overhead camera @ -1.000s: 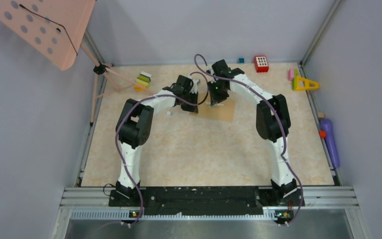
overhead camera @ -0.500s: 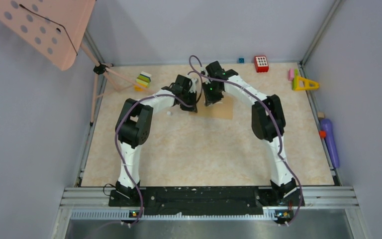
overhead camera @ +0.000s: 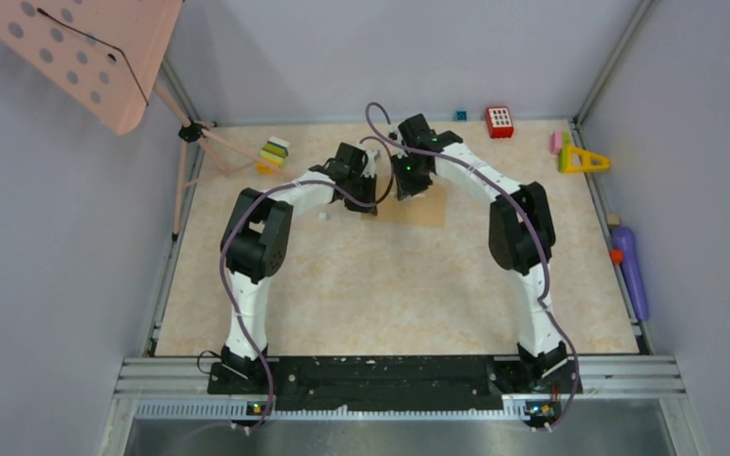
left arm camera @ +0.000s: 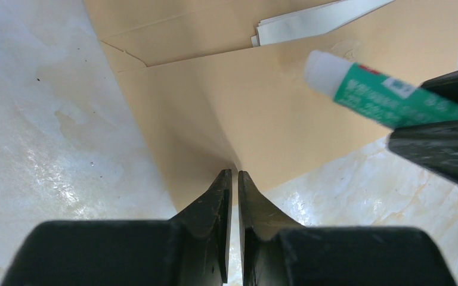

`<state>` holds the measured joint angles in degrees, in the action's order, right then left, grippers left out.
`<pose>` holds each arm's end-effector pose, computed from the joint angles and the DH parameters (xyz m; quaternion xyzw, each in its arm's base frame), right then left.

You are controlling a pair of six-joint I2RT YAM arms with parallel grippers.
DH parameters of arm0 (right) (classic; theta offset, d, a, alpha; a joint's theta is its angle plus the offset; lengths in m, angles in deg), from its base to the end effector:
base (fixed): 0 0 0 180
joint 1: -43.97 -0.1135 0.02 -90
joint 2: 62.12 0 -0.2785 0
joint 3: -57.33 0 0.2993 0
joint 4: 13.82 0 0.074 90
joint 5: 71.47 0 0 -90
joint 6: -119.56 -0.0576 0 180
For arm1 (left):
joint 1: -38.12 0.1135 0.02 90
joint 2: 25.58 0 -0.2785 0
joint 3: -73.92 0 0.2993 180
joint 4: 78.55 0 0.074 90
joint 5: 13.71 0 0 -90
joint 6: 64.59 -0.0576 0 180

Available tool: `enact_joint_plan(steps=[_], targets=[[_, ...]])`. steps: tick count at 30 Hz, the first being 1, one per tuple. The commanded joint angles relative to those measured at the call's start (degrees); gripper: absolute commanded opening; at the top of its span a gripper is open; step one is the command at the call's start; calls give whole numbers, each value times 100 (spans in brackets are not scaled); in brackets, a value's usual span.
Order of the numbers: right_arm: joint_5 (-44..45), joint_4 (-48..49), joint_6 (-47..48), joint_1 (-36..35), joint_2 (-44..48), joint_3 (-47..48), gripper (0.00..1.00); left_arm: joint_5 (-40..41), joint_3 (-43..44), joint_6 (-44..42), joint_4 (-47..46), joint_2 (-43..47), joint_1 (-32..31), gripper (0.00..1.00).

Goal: Place the letter into the envelope and seal it
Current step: Paint the envelope at the center of the board.

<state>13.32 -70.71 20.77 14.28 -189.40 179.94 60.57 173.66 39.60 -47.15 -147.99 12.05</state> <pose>0.4748 0.2767 0.1952 -0.1866 0.9503 0.1225 0.2172 0.4615 -0.2432 0.1284 0.1395 0.9329 -0.2273 0.2421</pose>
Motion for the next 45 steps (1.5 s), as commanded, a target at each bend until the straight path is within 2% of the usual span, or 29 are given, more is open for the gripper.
enact_joint_plan(steps=[1, 8, 15, 27, 45], targets=[[-274, -51, 169, 132, 669, -111, 0, 70, -72, -181, -28, -142, -83, 13], [-423, -126, 282, 202, 619, -535, 0, 46, -68, -172, -32, -138, -82, 13], [-556, -86, 251, 289, 336, -558, 0, 59, -94, -189, -50, -97, -76, 13], [-331, -76, 308, 289, -50, -278, 0, 18, -109, -229, -57, -127, -82, 13], [-754, -58, 117, 16, -438, 257, 0, -9, -132, -295, -76, -138, -83, 13]])
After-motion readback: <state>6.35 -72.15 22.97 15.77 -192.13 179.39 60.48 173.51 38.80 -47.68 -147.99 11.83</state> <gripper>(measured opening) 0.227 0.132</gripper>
